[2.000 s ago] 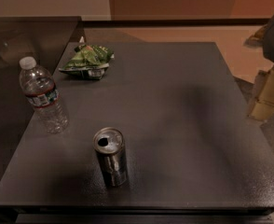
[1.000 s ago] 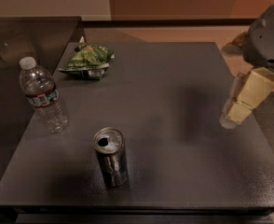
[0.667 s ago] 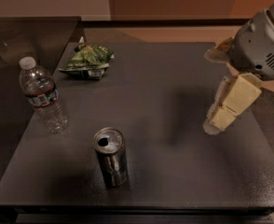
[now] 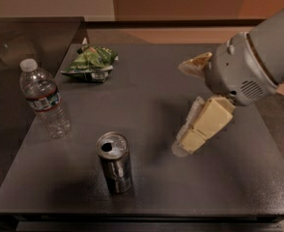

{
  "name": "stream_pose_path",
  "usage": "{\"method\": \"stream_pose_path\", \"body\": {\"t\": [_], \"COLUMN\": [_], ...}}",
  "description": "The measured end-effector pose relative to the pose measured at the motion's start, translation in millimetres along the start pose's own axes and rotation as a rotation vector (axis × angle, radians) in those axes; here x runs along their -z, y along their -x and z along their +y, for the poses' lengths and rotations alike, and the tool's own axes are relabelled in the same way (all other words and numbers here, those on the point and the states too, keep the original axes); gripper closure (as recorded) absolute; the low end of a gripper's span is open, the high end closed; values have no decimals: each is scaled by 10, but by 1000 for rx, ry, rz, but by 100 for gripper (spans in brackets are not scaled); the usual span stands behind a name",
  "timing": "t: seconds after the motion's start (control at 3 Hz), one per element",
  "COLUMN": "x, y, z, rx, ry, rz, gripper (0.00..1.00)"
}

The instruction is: Knock redbull can over

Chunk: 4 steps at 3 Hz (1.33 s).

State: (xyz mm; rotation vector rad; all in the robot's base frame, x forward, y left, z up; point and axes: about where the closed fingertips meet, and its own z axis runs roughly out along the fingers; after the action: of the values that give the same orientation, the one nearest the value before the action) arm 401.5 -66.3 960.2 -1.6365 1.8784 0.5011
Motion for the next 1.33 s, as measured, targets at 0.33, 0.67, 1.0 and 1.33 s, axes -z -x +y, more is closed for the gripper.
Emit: {"method": "stream_pose_path", "body": {"t": [0.33, 0.67, 1.0, 1.33], "x": [-299, -560, -652, -647], "y": [146, 221, 240, 262], "z": [114, 253, 373, 379], "rx": [36, 63, 86, 94], "ry": [-1, 27, 73, 73], "rz": [-46, -93, -155, -161], "gripper": [0, 0, 0, 0]}}
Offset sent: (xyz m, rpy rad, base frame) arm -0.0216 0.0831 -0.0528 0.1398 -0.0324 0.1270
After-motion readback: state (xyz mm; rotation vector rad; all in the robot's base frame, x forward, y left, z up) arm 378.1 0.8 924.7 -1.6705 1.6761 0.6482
